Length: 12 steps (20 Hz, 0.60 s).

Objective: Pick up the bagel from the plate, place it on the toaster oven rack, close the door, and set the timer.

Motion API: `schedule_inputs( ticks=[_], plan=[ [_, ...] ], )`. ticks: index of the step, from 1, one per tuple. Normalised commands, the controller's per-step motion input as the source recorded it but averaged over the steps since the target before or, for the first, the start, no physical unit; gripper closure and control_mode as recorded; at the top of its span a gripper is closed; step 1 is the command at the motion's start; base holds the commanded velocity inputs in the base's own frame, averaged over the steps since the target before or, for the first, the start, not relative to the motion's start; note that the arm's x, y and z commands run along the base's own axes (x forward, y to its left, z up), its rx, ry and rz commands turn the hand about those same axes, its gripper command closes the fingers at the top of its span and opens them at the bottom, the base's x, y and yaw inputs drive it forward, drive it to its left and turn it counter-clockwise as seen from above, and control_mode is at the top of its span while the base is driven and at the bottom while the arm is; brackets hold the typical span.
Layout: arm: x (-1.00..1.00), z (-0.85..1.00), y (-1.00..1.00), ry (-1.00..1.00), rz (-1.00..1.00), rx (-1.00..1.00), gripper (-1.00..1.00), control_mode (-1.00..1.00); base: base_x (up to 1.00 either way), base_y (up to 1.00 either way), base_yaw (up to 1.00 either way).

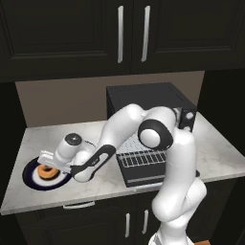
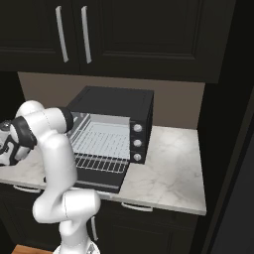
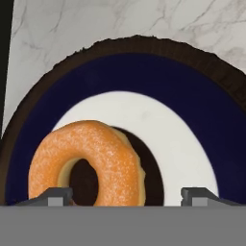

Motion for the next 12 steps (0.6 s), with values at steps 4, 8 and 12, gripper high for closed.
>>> schedule_inputs(
  ticks=[4,8,12],
  plan=[
    [0.0,-0.11,0.03,0.0,-0.06,0.0,1.0,-1.0,0.0,0.0,0.0],
    [0.0,-0.08,0.0,0.0,-0.05,0.0,1.0,-1.0,0.0,0.0,0.0],
    [-0.11,-0.01,-0.01,0.0,-0.05,0.0,1.0,-1.0,0.0,0.0,0.0]
  ],
)
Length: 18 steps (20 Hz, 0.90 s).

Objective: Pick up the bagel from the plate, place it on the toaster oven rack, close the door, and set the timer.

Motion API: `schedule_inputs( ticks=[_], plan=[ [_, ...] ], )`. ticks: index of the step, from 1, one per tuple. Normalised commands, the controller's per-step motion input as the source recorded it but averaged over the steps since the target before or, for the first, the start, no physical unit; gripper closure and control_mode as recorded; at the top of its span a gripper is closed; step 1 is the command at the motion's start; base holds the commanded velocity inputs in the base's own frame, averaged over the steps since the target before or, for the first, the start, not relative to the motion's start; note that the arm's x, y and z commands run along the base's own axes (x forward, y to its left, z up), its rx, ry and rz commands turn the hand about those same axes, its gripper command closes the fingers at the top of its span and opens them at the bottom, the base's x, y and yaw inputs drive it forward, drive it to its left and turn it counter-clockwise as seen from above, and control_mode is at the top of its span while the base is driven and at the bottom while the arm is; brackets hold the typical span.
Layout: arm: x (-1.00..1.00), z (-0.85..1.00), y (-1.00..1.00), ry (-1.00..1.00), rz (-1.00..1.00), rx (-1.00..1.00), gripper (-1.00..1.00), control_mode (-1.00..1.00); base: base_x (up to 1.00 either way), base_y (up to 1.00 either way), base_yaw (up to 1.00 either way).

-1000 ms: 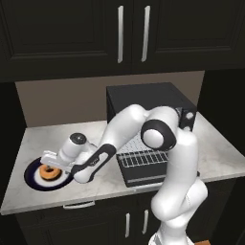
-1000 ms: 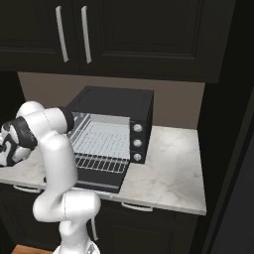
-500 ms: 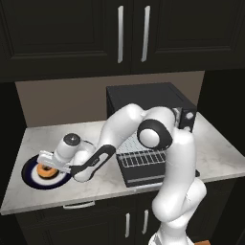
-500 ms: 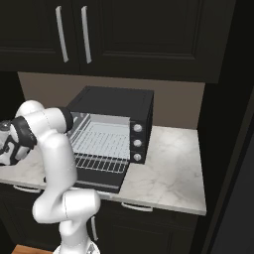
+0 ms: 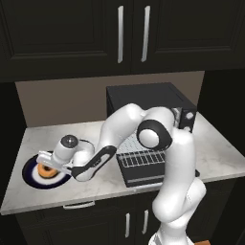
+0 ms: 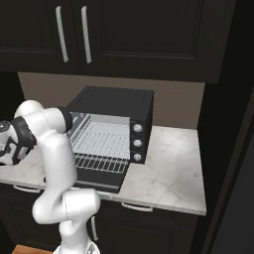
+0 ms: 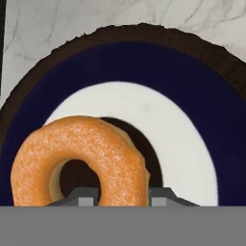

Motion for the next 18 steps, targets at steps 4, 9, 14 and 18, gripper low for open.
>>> schedule_inputs(
  ticks=[4,9,14,18],
  plan=[
    [-0.56,0.36,-0.29,-0.08,-0.02,0.05,1.0,-1.0,0.0,0.0,0.0],
    [-0.56,0.65,-0.45,-0.04,0.0,0.11,1.0,-1.0,0.0,0.0,0.0],
    [-0.37,1.0,-0.44,-0.01,0.0,0.18,1.0,-1.0,0.0,0.0,0.0],
    [-0.03,1.0,-0.03,0.0,0.0,0.2,1.0,-1.0,0.0,0.0,0.0]
  ],
)
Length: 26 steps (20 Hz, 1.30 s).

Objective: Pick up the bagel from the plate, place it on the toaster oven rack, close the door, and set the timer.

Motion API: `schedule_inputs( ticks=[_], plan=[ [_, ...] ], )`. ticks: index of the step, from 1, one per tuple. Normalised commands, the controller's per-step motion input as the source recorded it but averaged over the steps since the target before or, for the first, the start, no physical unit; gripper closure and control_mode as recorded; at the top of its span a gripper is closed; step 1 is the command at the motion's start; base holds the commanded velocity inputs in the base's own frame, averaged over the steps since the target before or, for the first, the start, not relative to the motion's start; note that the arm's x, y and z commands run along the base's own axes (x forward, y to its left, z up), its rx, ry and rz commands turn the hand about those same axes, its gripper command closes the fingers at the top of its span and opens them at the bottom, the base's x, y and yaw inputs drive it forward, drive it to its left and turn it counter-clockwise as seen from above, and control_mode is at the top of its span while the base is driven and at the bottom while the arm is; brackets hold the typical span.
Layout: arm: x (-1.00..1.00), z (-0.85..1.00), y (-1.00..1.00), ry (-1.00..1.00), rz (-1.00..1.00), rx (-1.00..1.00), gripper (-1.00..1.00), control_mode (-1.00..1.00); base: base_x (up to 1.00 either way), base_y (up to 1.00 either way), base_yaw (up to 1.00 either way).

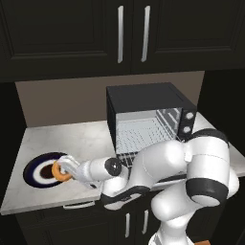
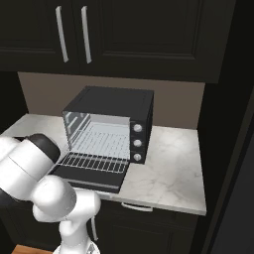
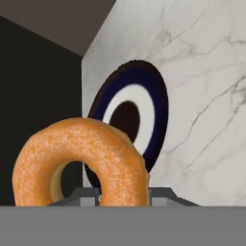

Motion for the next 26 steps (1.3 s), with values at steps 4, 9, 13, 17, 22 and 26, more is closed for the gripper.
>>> schedule_inputs(
  ticks=[4,9,13,17,22,26],
  plan=[
    [0.0,1.0,0.11,0.0,0.0,0.18,1.0,-1.0,0.0,0.0,0.0],
    [0.0,1.0,0.16,0.0,0.0,0.14,1.0,-1.0,0.0,0.0,0.0],
    [0.0,1.0,0.09,0.0,0.0,0.04,1.0,-1.0,0.0,0.0,0.0],
    [0.0,1.0,0.0,0.11,0.0,-0.02,1.0,-1.0,0.0,0.0,0.0],
    [0.0,1.0,0.0,0.23,0.0,-0.19,1.0,-1.0,0.0,0.0,0.0],
    [0.0,1.0,0.0,0.25,0.0,-0.27,1.0,-1.0,0.0,0.0,0.0]
  ],
)
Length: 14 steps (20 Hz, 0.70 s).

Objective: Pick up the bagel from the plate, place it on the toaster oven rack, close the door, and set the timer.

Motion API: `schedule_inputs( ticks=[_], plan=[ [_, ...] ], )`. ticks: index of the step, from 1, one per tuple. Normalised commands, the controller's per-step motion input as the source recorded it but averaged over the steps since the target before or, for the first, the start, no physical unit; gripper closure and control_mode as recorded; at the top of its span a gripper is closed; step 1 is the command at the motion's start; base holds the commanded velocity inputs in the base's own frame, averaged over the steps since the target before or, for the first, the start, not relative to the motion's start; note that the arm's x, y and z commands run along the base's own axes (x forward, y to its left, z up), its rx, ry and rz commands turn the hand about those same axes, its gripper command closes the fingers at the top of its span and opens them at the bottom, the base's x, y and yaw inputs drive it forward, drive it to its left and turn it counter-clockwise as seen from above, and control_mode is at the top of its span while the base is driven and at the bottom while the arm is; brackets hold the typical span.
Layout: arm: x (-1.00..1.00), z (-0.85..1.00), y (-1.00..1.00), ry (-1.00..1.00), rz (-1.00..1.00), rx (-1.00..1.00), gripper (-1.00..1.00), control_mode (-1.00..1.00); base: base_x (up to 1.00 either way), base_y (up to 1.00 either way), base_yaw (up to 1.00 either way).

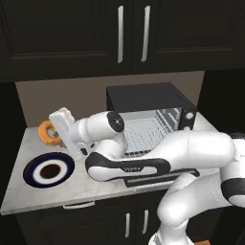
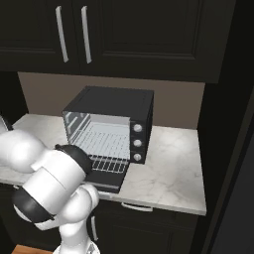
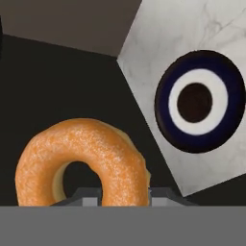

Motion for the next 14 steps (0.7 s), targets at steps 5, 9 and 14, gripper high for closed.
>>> schedule_inputs(
  ticks=[5,9,14],
  plan=[
    [0.02,0.93,-0.4,0.14,0.0,-0.38,1.0,-1.0,0.0,0.0,0.0],
    [-0.01,0.15,-0.78,0.01,0.0,-0.39,1.0,-1.0,0.0,0.0,0.0],
    [-0.05,-0.05,-0.84,0.01,0.0,-0.31,1.0,-1.0,0.0,0.0,0.0]
  ],
)
